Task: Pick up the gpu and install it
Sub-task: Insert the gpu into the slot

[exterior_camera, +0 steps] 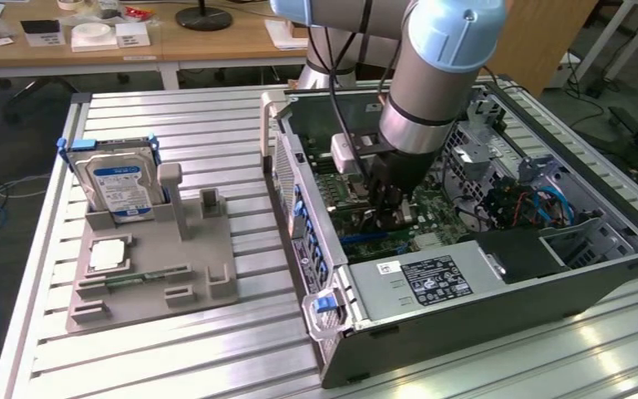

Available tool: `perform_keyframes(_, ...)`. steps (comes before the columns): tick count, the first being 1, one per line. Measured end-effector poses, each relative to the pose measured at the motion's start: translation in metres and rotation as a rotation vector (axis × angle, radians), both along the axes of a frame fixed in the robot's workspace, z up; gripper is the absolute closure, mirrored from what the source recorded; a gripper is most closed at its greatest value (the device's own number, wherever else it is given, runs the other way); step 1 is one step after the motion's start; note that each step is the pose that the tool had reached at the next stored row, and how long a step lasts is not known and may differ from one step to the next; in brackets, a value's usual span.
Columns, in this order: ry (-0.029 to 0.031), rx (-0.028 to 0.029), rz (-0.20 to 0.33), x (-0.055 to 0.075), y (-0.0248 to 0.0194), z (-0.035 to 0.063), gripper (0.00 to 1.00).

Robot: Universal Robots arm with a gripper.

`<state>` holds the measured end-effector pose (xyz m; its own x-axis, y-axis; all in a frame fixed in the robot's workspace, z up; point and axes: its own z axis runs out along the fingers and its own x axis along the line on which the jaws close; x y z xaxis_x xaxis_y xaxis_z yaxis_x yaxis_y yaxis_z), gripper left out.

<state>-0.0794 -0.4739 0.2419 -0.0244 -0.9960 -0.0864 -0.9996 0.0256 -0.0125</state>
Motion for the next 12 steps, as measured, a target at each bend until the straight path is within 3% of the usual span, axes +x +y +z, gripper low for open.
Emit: perform_keyframes(12, 0.0001, -0.0003, 0.000, -0.0015, 0.0000, -0.0022, 0.73)
